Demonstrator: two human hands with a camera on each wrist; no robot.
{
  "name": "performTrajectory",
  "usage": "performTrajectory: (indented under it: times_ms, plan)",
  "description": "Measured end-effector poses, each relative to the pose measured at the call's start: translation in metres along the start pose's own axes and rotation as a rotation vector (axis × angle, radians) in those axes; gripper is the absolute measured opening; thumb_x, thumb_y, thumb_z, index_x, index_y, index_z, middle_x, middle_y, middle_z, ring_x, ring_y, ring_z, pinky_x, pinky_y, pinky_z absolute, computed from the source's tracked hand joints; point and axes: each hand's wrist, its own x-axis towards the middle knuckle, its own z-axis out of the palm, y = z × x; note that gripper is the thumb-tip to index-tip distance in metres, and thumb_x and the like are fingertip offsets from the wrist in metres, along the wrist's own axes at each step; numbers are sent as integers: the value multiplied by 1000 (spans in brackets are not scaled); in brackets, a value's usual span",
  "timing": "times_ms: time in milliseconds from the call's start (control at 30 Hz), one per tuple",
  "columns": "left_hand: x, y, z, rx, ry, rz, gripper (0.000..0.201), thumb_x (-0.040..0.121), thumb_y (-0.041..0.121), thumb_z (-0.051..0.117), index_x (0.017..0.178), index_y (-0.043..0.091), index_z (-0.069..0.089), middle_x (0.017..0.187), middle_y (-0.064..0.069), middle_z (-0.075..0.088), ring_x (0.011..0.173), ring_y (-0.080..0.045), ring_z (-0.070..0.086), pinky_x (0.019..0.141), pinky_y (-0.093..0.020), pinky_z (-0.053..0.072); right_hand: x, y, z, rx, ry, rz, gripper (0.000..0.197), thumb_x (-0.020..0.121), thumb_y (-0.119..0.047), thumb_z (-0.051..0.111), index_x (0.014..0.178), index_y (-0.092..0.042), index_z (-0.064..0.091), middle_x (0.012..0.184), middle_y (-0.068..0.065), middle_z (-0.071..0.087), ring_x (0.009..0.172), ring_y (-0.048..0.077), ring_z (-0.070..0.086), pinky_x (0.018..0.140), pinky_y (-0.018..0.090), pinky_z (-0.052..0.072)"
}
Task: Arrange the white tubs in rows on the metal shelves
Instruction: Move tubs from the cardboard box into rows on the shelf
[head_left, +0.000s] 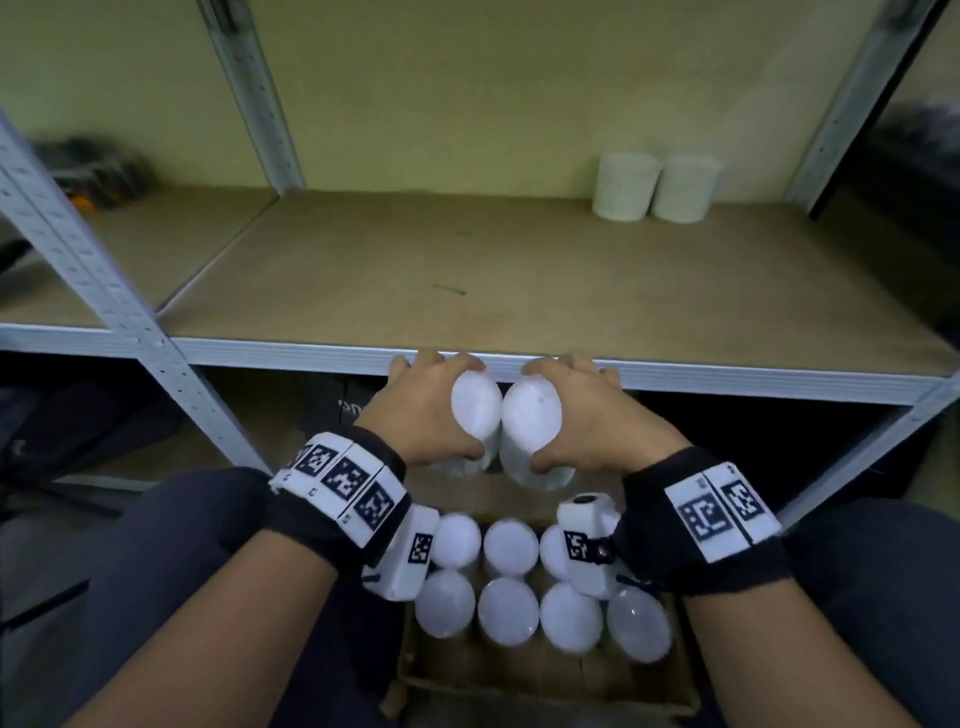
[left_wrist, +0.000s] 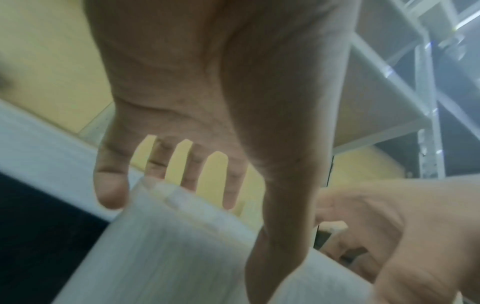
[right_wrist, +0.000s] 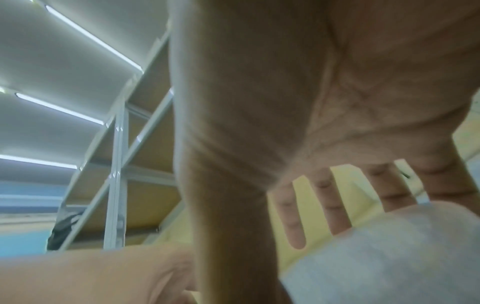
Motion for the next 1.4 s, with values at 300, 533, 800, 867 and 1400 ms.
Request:
performTrajectory:
  times_ms: [300,533,800,867,1400]
  plan:
    - [10,46,-63,-125,316,75,62,61,47,75,117,30,53,124,4,54,106,-14,40,91,-25,26,-9,8,-60,279,458,-122,56,66,-20,79,116,-25,55,124,-5,44,121,15,41,88,20,30]
    - [38,62,-59,-175,319,50,53,66,46,73,113,28,57,125,2,53,115,-21,39,91,-26,28,18,27,-56,339,654,-97,39,66,-18,79,104,-22,68,124,-1,56,121,21,49,100,23,35]
    - [58,58,-32,-253,358,53,47,74,43,68,116,27,54,123,9,52,115,-24,38,89,-24,29,41,45,-37,245,711,-87,39,74,-25,77,111,-22,68,128,-1,59,127,22,45,104,19,24]
    - [60,56,-32,-246,339,61,47,75,43,67,117,27,54,126,9,51,116,-25,38,90,-26,32,42,46,-38,236,710,-94,39,74,-26,77,111,-21,68,127,-1,60,128,22,45,108,23,25]
    - [32,55,-47,-114,343,164,28,89,23,56,115,20,62,125,0,54,124,-18,41,94,-23,34,12,41,-45,124,726,-132,16,85,-11,62,98,-12,71,106,1,66,107,19,57,85,10,29]
